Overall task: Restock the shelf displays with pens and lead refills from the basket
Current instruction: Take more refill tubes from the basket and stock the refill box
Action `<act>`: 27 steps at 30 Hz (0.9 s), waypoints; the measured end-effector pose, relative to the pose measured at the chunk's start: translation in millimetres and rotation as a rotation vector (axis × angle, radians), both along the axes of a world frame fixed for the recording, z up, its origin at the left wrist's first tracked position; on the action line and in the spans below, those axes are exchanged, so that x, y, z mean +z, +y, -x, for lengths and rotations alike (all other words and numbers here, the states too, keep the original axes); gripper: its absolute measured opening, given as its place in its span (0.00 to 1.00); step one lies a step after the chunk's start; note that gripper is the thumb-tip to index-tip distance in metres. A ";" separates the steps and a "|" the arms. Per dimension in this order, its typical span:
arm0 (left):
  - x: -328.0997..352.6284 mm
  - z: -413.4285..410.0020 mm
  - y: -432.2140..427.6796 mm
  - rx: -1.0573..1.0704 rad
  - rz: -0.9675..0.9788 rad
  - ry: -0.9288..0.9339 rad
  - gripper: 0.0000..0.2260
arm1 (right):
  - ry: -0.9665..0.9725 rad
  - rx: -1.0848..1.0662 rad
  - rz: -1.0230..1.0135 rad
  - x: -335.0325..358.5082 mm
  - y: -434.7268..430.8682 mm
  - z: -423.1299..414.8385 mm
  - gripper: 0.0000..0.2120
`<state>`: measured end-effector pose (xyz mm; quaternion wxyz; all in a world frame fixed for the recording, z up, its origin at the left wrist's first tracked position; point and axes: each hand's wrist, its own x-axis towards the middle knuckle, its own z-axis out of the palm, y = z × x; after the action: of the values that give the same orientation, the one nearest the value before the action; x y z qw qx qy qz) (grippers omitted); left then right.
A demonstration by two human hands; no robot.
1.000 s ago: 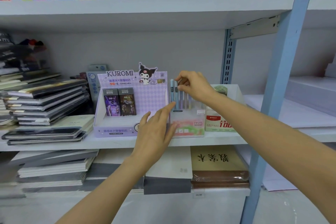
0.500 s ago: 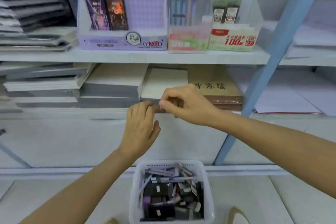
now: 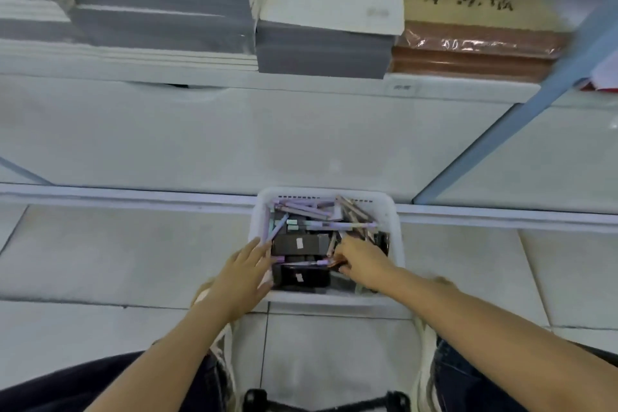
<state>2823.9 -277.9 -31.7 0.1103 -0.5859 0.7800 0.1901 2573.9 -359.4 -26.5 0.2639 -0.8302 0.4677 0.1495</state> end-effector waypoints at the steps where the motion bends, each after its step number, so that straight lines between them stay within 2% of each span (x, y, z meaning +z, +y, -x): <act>1: -0.9 1.0 -0.6 0.006 0.029 0.032 0.22 | 0.012 0.015 0.054 -6.5 3.7 1.3 0.12; 4: -3.6 12.5 -9.1 -0.061 0.145 0.127 0.18 | 0.058 0.031 0.116 -18.0 12.0 6.6 0.13; 7: -9.9 33.8 -19.4 -0.128 0.120 0.162 0.18 | 0.142 0.046 0.120 -22.3 16.8 10.4 0.13; 13: -26.1 51.3 -27.9 0.041 0.007 0.112 0.12 | 0.127 -0.033 0.044 -25.0 18.8 12.0 0.08; 17: -24.7 49.4 -28.5 0.195 -0.031 0.305 0.05 | -0.049 -0.070 -0.071 -22.0 5.8 22.6 0.06; 22: -13.9 37.9 -34.3 0.314 -0.062 0.542 0.04 | -0.390 -0.209 -0.193 -5.1 -18.5 36.1 0.05; 24: -7.1 35.4 -38.5 0.470 -0.066 0.651 0.04 | -0.536 -0.317 -0.212 5.2 -28.4 34.9 0.04; 27: 3.2 40.2 -42.7 0.634 -0.136 0.823 0.03 | -0.703 -0.474 -0.358 17.1 -39.9 25.7 0.05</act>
<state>2783.7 -320.6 -28.5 -0.2305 -0.6618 0.5291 0.4786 2548.2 -399.3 -9.4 0.5727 -0.6421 0.4935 -0.1271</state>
